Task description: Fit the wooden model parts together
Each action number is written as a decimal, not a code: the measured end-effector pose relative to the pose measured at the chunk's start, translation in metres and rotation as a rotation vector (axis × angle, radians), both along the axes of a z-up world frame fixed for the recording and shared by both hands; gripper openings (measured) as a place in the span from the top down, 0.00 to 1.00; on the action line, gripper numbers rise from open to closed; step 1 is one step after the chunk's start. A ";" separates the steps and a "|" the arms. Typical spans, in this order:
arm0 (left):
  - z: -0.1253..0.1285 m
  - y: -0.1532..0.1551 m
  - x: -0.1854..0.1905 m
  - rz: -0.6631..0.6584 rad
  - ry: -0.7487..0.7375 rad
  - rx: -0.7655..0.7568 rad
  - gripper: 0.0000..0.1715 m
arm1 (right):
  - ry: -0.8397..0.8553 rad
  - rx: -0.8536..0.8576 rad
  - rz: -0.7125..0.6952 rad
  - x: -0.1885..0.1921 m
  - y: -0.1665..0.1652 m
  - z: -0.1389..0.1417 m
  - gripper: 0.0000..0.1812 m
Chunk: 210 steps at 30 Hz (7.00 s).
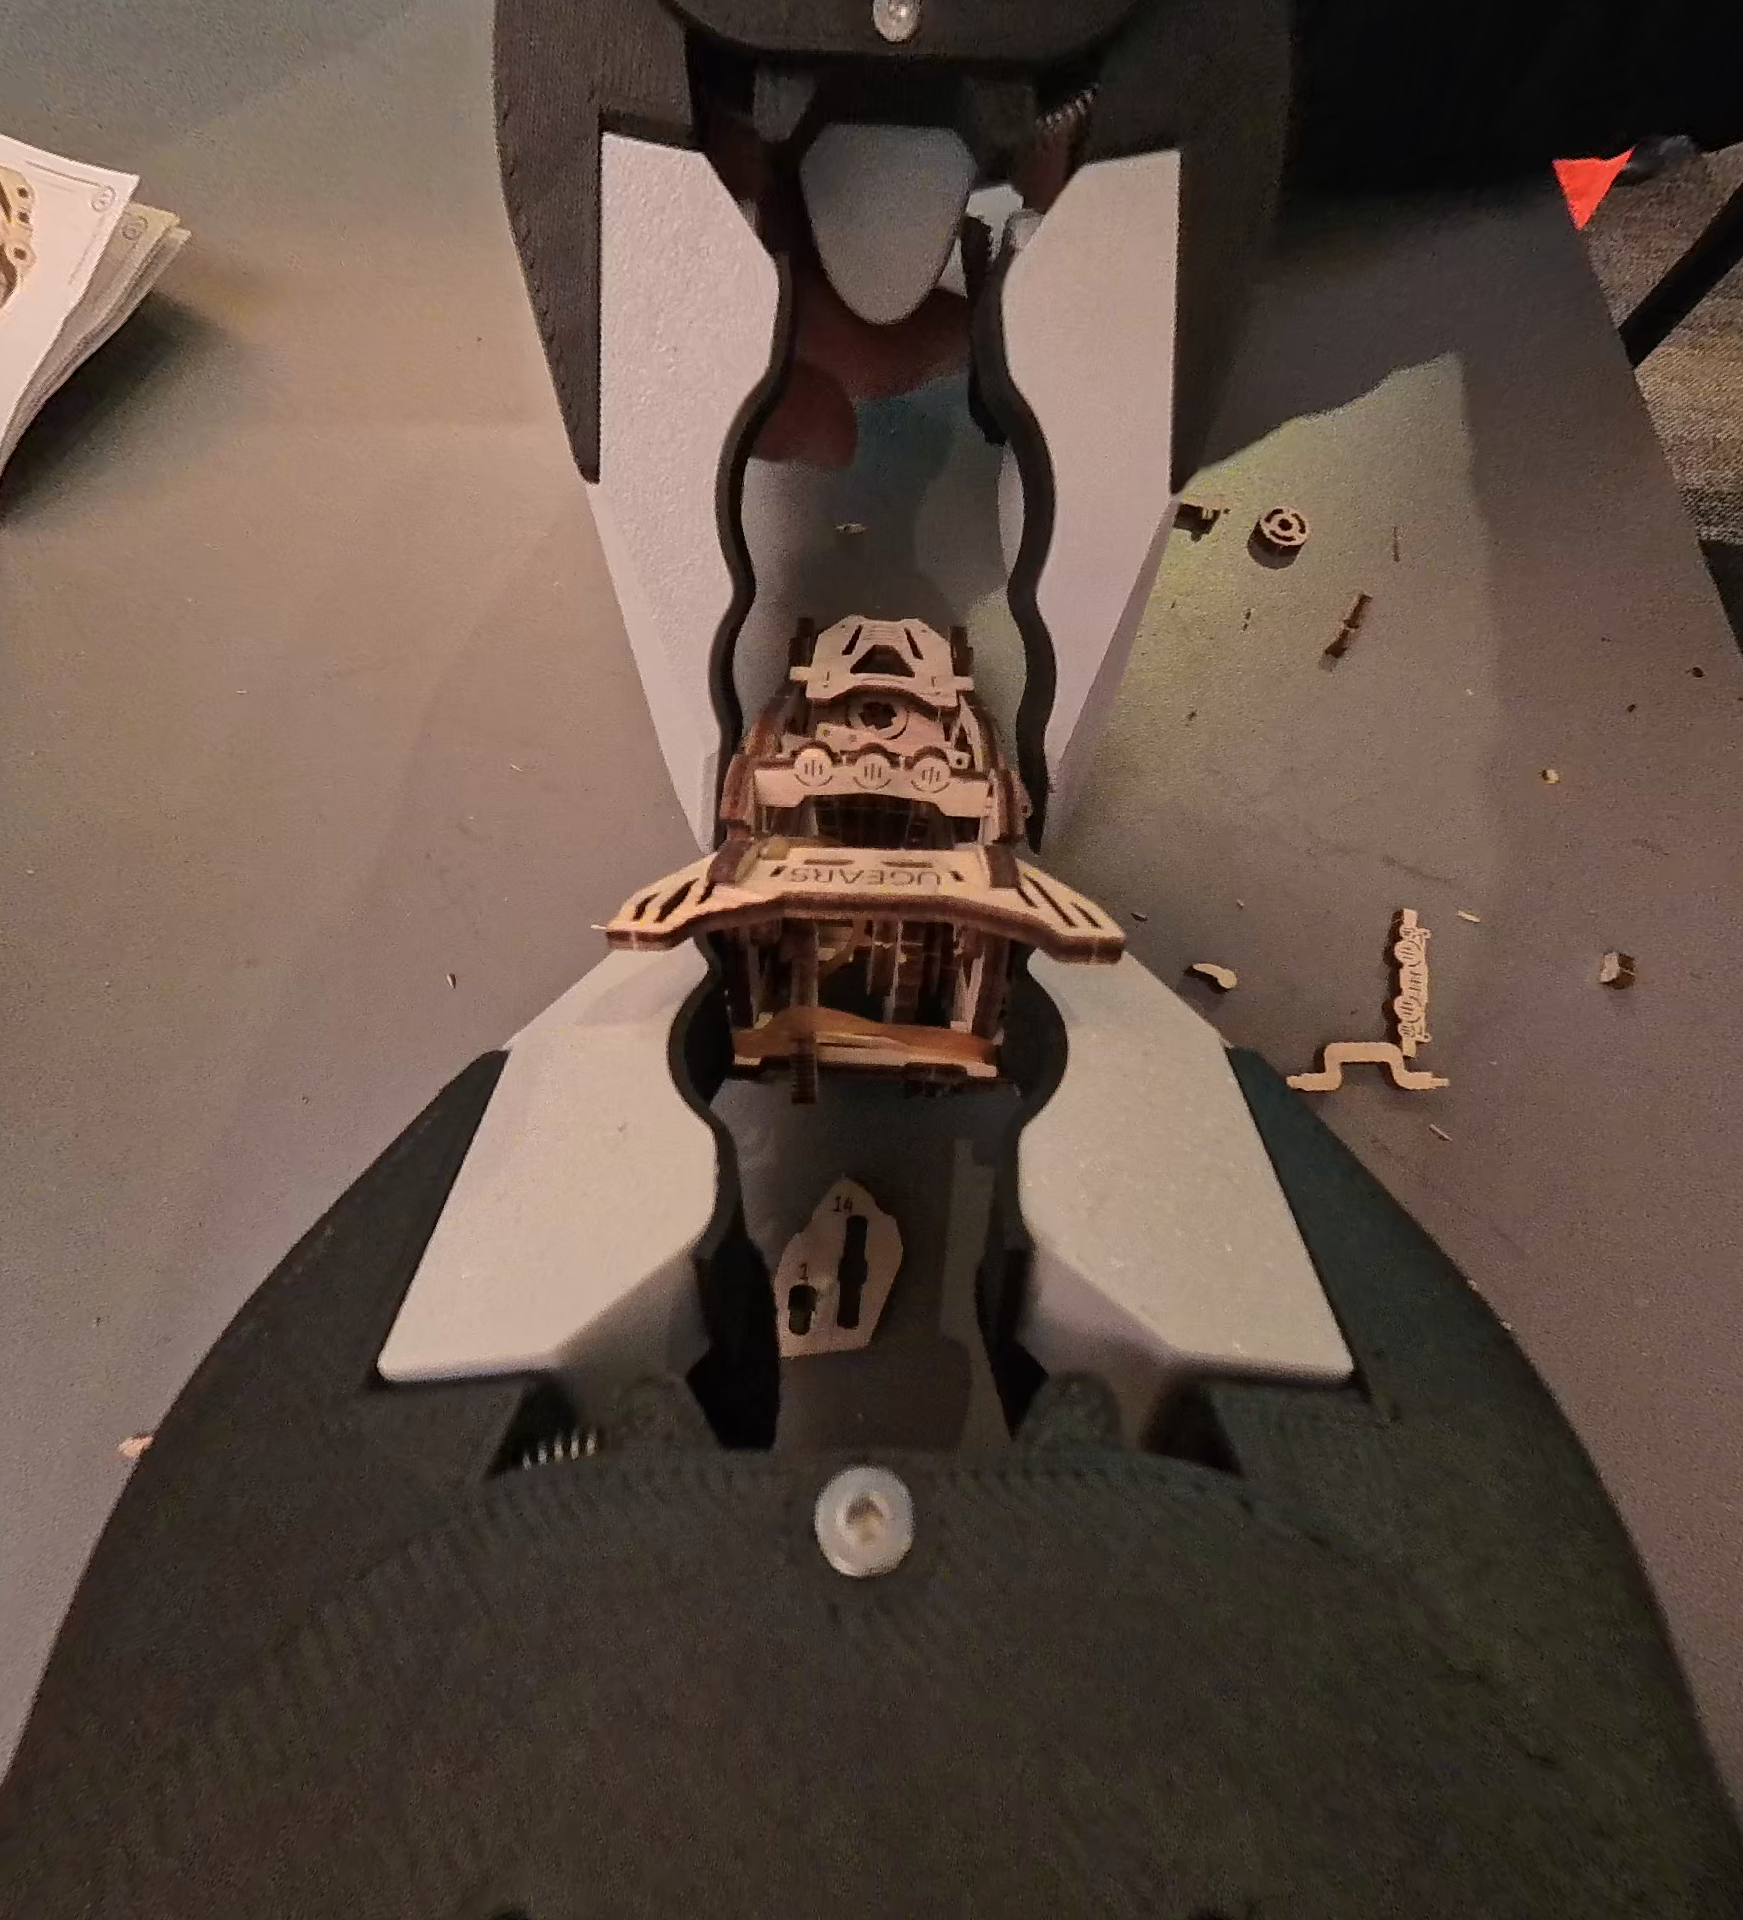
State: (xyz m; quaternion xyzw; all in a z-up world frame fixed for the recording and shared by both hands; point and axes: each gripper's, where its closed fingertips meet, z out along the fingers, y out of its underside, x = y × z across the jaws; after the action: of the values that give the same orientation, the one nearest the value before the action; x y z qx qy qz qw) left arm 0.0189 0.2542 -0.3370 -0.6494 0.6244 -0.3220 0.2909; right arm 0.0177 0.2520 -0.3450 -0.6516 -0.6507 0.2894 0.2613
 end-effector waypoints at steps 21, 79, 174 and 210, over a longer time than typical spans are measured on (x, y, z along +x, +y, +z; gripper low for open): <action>-0.001 0.000 0.000 -0.004 0.002 0.000 0.73 | -0.132 0.023 -0.099 0.002 0.005 -0.002 0.66; -0.002 -0.001 0.000 -0.021 -0.005 0.007 0.73 | 0.075 -0.073 -0.012 0.003 -0.001 0.006 0.67; -0.002 -0.002 0.000 -0.042 -0.005 0.023 0.73 | -0.311 -0.118 0.023 0.013 -0.004 -0.001 0.67; -0.003 -0.005 0.002 -0.066 -0.005 0.020 0.73 | -0.348 -0.085 0.011 0.018 -0.007 -0.003 0.66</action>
State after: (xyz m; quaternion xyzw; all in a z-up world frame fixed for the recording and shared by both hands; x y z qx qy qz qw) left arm 0.0206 0.2494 -0.3396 -0.6248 0.6480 -0.3266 0.2882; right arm 0.0353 0.2446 -0.3476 -0.6987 -0.6768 0.2011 0.1155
